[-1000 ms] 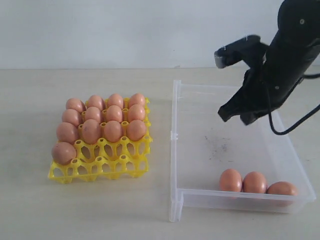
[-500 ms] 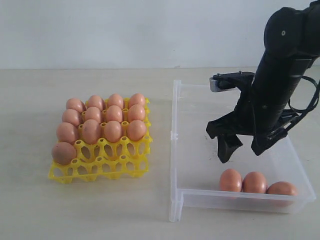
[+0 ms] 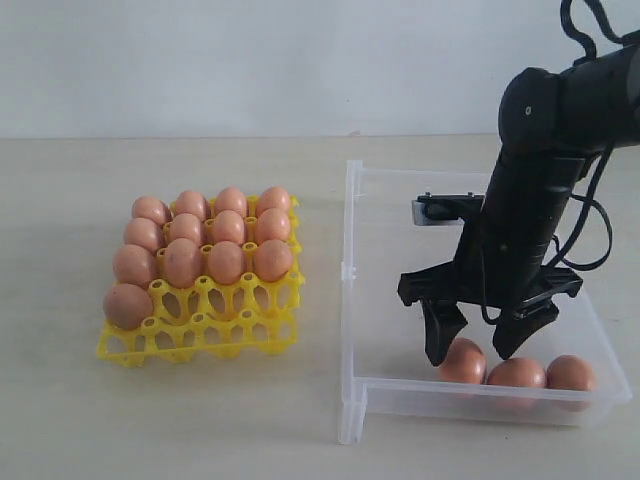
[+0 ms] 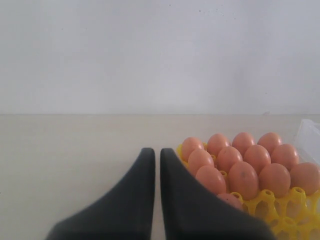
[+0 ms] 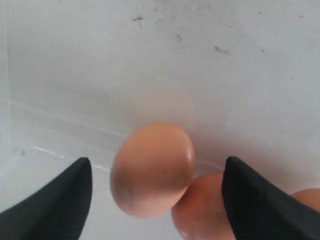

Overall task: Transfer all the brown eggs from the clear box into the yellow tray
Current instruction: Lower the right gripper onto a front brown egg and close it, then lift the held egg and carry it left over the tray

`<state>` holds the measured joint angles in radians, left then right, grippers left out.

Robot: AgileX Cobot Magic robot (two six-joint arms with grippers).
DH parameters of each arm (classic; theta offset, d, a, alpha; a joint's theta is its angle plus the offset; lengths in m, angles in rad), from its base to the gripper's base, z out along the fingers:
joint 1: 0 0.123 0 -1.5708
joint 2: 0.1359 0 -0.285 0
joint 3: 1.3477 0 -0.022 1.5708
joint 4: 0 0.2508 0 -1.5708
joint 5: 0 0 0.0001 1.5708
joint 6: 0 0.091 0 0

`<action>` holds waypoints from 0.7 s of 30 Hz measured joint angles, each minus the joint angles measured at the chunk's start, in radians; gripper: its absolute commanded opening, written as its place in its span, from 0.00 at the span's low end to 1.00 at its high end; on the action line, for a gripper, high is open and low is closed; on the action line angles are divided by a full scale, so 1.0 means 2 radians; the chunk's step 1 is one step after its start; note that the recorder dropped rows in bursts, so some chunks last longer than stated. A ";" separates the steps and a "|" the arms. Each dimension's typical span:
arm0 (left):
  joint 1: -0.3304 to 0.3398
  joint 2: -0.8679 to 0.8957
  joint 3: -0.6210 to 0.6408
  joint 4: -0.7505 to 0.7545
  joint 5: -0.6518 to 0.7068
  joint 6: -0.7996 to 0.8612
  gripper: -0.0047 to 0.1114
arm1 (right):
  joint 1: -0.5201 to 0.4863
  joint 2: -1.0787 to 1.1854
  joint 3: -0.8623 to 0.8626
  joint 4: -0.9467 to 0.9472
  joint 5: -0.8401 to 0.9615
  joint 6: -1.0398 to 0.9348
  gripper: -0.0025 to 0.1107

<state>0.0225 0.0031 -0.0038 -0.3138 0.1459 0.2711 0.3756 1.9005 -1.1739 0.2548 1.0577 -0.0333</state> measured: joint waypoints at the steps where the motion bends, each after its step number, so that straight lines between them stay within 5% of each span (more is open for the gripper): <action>1: 0.000 0.000 0.000 0.000 0.000 0.000 0.07 | 0.000 0.000 0.000 0.000 -0.004 0.000 0.59; 8: 0.000 0.000 0.000 0.000 0.000 0.000 0.07 | 0.000 0.016 0.000 0.002 -0.005 0.000 0.46; 17: 0.000 0.000 0.000 0.000 0.000 0.000 0.07 | 0.000 0.034 0.000 0.008 -0.008 -0.008 0.44; 19: 0.000 0.000 0.000 0.000 0.000 0.000 0.07 | 0.000 0.034 0.000 0.008 -0.009 -0.009 0.25; 20: 0.000 0.000 0.000 0.000 0.000 0.000 0.07 | 0.000 0.034 0.000 0.008 -0.009 -0.012 0.02; 21: 0.000 0.000 0.000 0.000 0.000 0.000 0.07 | 0.000 0.034 0.000 0.008 -0.009 -0.029 0.02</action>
<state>0.0225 0.0031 -0.0038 -0.3138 0.1459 0.2711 0.3756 1.9694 -1.1739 0.2701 1.0404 -0.0903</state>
